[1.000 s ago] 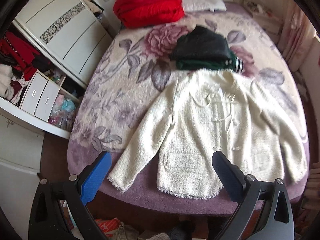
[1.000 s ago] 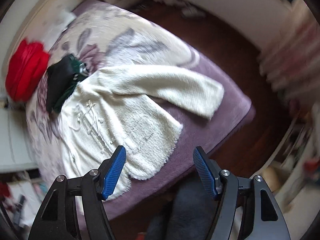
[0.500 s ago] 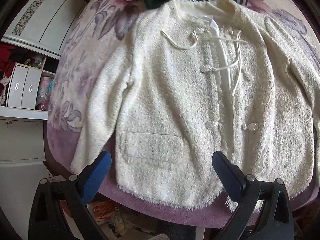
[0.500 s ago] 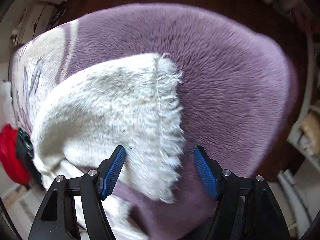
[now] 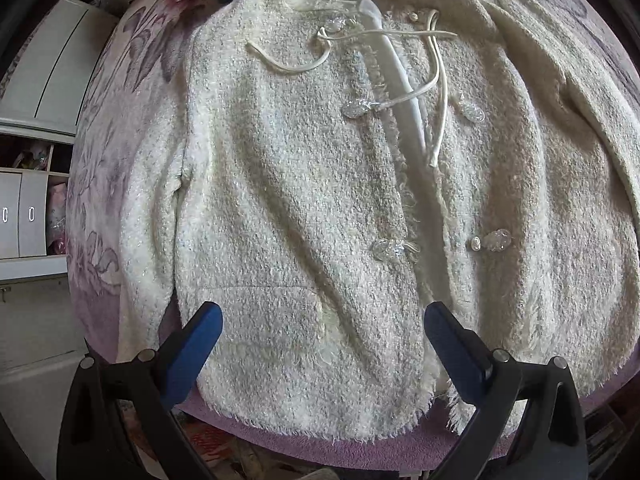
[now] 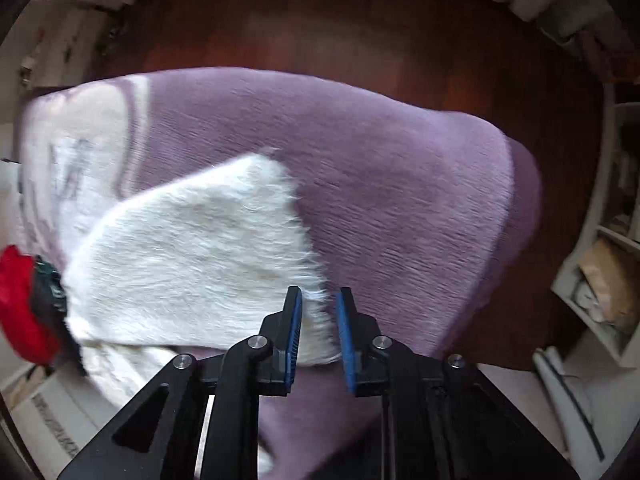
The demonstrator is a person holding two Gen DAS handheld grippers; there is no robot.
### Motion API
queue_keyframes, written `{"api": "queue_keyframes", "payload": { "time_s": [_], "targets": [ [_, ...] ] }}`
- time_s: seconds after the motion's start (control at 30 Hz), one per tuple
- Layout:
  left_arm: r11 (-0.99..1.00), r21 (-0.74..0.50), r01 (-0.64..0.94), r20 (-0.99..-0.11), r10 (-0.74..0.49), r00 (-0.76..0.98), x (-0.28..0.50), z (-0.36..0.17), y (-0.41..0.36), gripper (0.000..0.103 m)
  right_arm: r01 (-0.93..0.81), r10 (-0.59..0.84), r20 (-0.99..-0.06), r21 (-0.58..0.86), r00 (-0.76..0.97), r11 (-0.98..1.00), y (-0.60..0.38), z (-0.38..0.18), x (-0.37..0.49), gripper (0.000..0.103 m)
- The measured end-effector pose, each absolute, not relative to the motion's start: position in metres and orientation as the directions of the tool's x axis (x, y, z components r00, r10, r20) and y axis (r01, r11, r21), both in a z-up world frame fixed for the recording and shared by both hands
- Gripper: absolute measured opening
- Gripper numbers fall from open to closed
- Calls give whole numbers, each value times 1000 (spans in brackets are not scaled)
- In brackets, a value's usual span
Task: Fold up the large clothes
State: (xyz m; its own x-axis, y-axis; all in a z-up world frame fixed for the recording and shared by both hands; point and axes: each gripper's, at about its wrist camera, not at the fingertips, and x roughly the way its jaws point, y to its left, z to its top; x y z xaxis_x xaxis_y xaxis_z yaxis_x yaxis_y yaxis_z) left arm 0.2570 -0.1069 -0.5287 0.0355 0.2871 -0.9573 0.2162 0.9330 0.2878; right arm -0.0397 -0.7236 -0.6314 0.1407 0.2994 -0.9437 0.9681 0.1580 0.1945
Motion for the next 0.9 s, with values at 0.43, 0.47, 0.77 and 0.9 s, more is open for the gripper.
{"api": "queue_keyframes", "payload": {
  "time_s": [0.43, 0.47, 0.77, 0.9],
  "targets": [
    [933, 301, 196, -953, 298, 45, 259, -538, -101, 103, 682, 81, -690, 680, 719, -269, -645, -687, -6, 59],
    [932, 305, 195, -952, 302, 46, 260, -538, -99, 103, 668, 60, -678, 699, 732, -255, -645, -685, 5, 59],
    [946, 293, 137, -956, 287, 56, 265, -540, -80, 103, 645, -56, -680, 716, 731, -269, -662, -691, 84, 11],
    [957, 276, 86, -960, 272, 61, 266, -539, -59, 103, 705, -108, -718, 695, 687, -140, -675, -634, 131, 10]
  ]
}}
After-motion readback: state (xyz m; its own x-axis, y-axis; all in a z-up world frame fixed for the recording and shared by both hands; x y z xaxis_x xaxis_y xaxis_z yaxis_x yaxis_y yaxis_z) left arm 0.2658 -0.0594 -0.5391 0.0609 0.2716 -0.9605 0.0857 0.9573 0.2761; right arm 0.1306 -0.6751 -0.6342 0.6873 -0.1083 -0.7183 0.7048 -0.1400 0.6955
